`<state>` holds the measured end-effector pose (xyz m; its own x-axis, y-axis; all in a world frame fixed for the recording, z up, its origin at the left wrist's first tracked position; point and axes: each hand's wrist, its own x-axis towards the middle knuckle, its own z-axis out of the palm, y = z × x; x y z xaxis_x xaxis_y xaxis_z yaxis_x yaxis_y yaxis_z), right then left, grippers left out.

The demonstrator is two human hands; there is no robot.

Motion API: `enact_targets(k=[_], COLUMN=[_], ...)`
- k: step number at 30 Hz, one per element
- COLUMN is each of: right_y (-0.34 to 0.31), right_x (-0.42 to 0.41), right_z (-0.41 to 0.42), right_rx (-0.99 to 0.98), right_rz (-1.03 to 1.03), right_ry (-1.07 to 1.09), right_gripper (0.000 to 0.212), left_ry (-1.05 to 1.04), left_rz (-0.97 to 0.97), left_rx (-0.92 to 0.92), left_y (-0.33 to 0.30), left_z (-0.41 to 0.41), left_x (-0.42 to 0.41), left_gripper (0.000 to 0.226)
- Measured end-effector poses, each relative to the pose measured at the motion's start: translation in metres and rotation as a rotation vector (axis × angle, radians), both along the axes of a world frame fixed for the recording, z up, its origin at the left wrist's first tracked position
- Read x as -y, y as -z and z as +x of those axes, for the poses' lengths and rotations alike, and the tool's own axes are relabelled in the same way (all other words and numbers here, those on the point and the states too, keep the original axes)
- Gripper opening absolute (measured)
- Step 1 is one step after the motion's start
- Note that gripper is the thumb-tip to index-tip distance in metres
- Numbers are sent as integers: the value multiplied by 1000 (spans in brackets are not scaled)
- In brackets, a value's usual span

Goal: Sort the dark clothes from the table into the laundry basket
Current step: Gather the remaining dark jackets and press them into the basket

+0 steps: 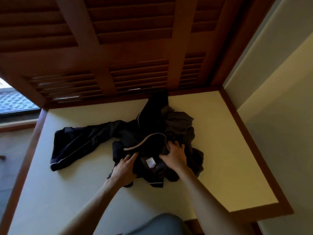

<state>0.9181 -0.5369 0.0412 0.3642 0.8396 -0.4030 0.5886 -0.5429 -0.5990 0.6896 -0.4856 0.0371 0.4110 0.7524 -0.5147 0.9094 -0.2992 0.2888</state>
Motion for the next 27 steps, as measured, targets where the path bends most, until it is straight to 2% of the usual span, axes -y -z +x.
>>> enact_targets(k=[3,5,8,10,12,14,17,20,22,24,26,27], right_y=[5,6,0,-9,-21,-29,-35,-31,-40,-46,-47,-45], right_x=[32,50,70,77,83,85,90,95,97,104,114,119], right_z=[-32,-37,-35,-28,-20,-6,16,37,45,58,69,70], right_rx=[-64,-105,-211,-213,-167,-46,99,18,-103,-229,-271,-266], right_rz=[44,35,-32,-68,-71,-47,-69,-135,-140,-123,-104,-103], right_ry=[-1,-7,-66,-103,-117,-95,-52,-72,-48,34,131,171], right_gripper=[50,48,51,45,40,42,46,66,95,116,126,132], left_ry=[1,7,-94,-117,-62,1,51,42,64,110,150,163], left_rz=[-152,-79,43,6,-107,-163,-59,-62,-120,-66,103,184], left_rx=[-102,-142,103,233,160,4,-96,-166,-261,-284,-222,-176], left_y=[-18,-34,-56,-60,-53,-32,0,-5,-29,-65,-102,-113], left_z=[-43,-56,-53,-40,-30,-31,-39,-34,-24,-5,18,32], left_x=[15,23,28,20,13,8,8,-6,-19,-29,-30,-30], left_gripper=[96,87,94,104,106,103,103,110,111,95,70,65])
